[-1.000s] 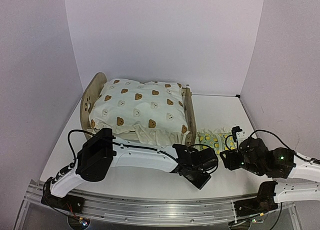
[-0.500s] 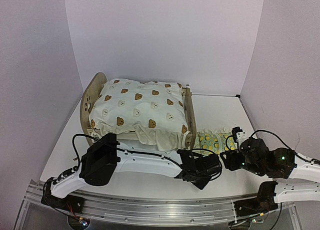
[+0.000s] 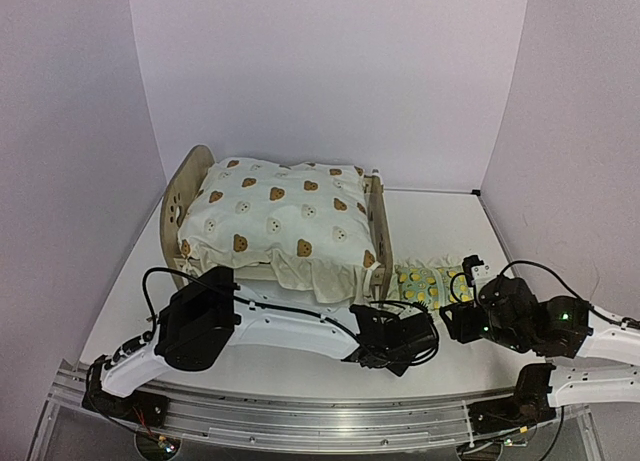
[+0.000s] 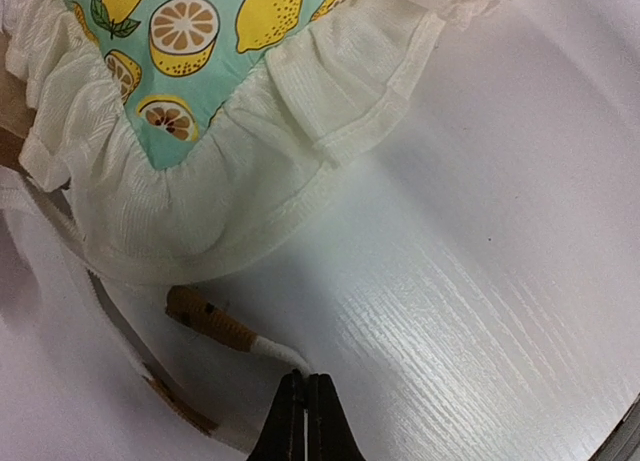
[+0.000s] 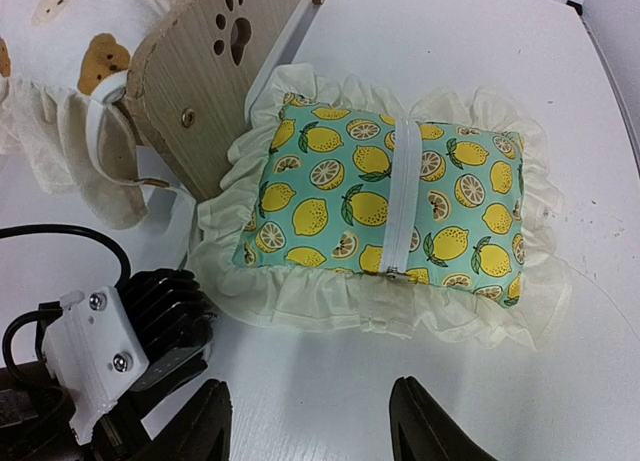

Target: Set up the pet bed

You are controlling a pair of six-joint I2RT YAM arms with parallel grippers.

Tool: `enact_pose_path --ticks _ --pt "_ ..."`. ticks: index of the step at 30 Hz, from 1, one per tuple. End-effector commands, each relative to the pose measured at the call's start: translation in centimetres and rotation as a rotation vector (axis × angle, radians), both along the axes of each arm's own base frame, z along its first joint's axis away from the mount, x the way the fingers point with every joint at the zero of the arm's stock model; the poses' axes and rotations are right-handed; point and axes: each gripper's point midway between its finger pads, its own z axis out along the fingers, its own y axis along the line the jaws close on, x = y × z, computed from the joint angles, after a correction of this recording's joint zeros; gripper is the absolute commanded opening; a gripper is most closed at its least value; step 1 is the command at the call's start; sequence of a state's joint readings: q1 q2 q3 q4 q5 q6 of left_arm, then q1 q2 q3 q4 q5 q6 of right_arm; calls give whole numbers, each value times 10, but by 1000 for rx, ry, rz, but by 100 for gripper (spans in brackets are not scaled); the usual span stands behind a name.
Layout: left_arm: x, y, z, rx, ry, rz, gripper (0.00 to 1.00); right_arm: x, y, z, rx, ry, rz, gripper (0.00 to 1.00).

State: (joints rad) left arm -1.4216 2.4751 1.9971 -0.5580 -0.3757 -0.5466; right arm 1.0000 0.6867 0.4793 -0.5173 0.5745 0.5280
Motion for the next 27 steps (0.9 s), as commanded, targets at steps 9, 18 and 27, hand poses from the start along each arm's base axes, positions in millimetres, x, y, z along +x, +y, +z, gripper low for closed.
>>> enact_pose_path --ticks 9,18,27 --pt "-45 0 74 -246 100 -240 0 7 8 23 28 -34 -5 54" --pt "-45 17 109 -292 79 -233 0 7 10 23 31 -36 -2 53" --pt "-25 18 88 -220 31 -165 38 7 12 15 20 -14 -3 53"
